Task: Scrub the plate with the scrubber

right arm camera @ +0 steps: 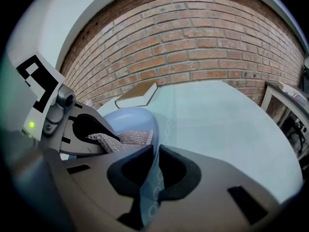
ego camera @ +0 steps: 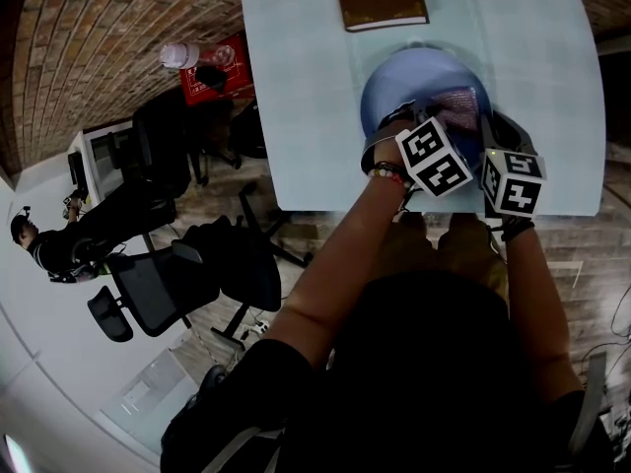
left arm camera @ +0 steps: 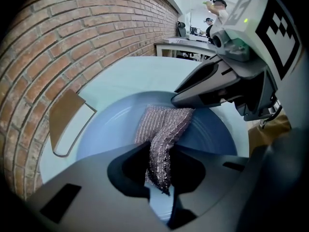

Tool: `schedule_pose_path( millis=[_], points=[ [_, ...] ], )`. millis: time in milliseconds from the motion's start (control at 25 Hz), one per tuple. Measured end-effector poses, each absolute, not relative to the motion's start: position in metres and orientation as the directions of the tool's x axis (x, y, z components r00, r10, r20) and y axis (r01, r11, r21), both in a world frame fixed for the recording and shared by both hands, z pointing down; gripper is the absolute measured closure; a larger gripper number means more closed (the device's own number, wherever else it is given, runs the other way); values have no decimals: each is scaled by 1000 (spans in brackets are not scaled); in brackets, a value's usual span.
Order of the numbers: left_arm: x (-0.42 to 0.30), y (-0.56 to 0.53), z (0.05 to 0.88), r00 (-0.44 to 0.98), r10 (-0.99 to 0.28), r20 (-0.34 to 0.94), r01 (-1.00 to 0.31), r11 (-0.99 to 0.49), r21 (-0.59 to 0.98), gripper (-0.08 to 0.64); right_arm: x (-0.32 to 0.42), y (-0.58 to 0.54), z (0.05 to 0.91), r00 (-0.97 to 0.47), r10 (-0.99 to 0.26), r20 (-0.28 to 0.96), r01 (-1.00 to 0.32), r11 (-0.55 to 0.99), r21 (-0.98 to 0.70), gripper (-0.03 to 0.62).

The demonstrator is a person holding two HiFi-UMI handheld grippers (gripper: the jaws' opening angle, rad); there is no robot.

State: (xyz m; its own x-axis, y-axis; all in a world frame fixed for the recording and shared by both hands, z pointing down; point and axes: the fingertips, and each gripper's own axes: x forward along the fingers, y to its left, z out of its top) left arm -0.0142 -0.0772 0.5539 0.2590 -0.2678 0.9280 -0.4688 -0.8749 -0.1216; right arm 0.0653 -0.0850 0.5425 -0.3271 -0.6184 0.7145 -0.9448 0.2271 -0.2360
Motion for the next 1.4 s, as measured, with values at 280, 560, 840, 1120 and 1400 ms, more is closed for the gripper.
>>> schedule_pose_path(
  millis=[280,560,840,1120,1400],
  points=[
    [-21,-100,554,233,-305,923,-522,-840,-146,485,65,-84,543,-320,-618,718,-947,239,-216,528],
    [-36,-114,554,200,-316,928,-539,-826,-165,485,63,-86,543,-320,-613,723,-946,245,-211,528],
    [-64,-122,556,144,-324,935,-575,-796,-187,485,63,-87,545,-321,-609,726,-945,254,-205,528],
    [-95,-115,558,78,-300,951,-620,-762,-190,485,63,-86,546,-329,-603,727,-942,265,-207,528],
    [-107,-83,557,42,-177,983,-616,-779,-114,483,64,-87,548,-332,-600,728,-941,263,-213,528]
  ],
)
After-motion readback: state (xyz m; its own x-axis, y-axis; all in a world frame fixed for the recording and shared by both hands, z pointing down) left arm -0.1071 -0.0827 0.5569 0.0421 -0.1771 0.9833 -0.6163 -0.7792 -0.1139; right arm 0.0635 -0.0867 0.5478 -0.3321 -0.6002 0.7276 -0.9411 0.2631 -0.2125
